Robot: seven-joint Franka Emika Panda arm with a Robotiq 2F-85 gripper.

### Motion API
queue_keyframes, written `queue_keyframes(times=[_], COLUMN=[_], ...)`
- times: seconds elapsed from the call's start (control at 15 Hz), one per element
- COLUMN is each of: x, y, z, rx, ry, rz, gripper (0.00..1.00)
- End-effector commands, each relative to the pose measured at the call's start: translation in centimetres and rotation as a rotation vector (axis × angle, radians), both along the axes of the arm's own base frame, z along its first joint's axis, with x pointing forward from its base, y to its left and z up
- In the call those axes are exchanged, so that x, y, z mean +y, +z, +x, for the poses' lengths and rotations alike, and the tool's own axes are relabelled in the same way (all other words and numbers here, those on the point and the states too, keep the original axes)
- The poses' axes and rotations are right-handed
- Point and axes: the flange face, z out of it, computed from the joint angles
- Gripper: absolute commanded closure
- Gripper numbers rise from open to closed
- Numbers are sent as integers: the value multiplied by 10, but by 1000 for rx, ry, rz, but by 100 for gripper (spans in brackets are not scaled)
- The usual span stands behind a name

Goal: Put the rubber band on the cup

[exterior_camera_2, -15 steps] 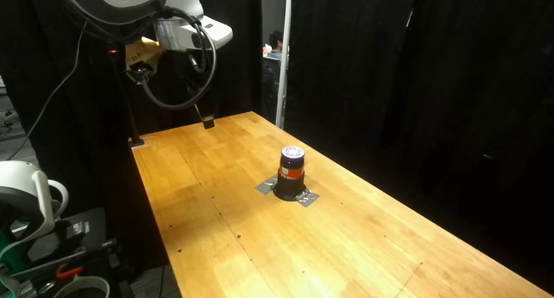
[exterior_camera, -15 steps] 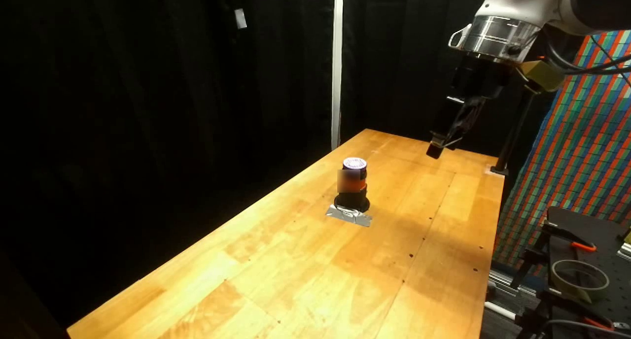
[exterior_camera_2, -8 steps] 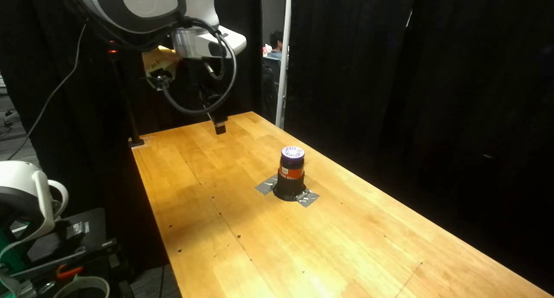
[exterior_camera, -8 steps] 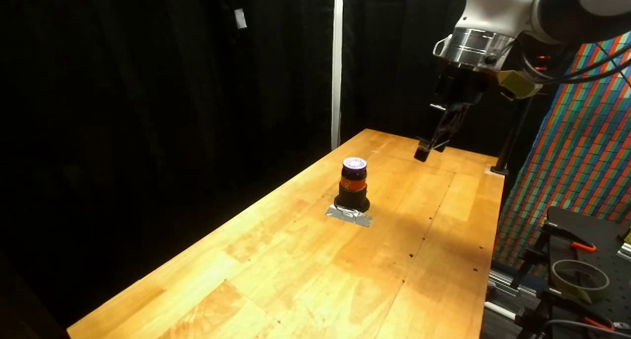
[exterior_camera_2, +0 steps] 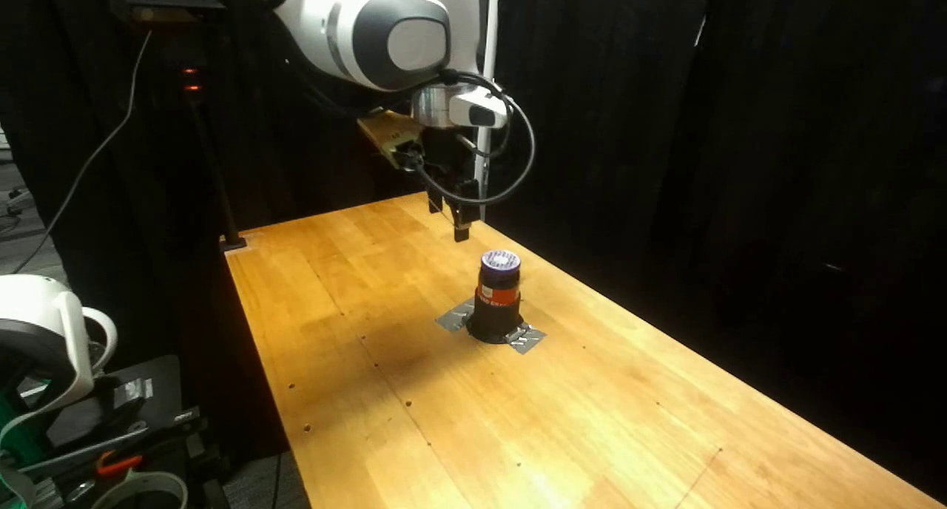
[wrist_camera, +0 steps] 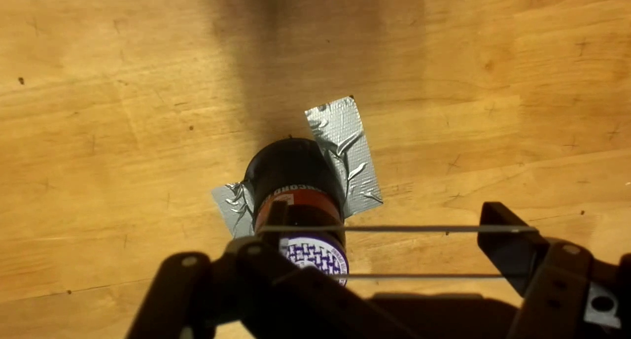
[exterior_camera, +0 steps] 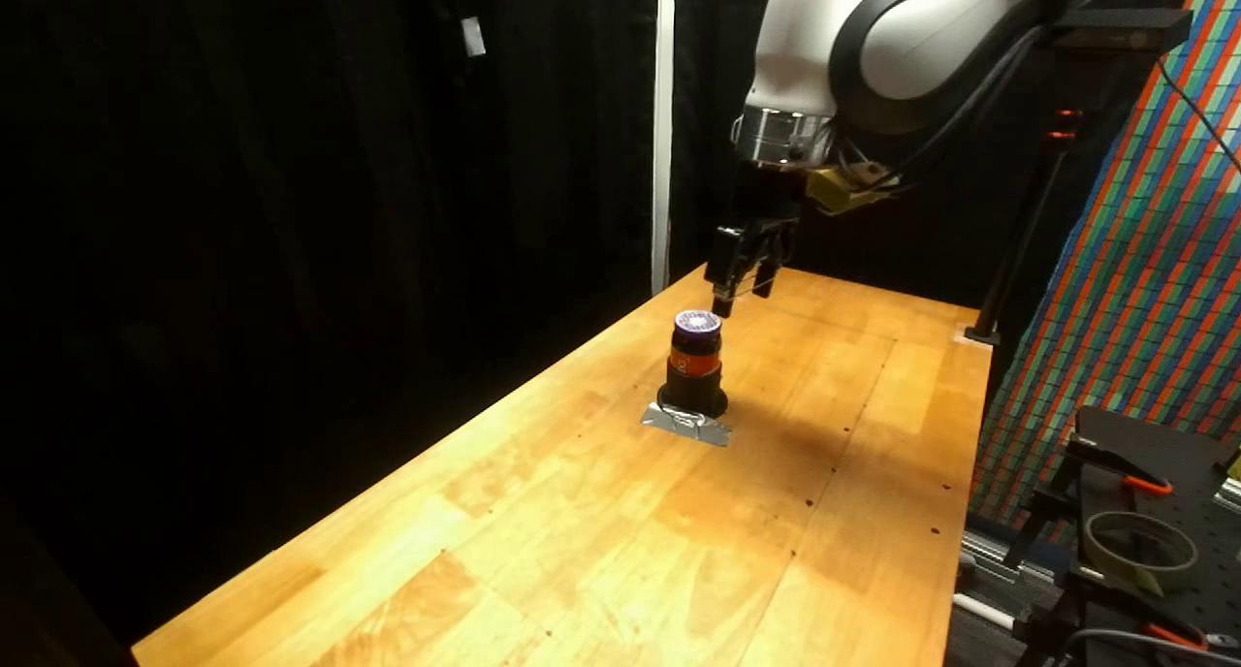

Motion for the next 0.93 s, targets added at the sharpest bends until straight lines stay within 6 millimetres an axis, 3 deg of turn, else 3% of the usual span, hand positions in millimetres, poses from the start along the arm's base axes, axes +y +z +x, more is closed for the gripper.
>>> queue_keyframes(times=[0.0,0.4,0.87], x=[1,-1,-9], y=[-24,-49,-61], z=[59,116,139], rx=[52,65,110], ry=[25,46,56], rz=[-38,-75,-164], gripper=[0,0,0])
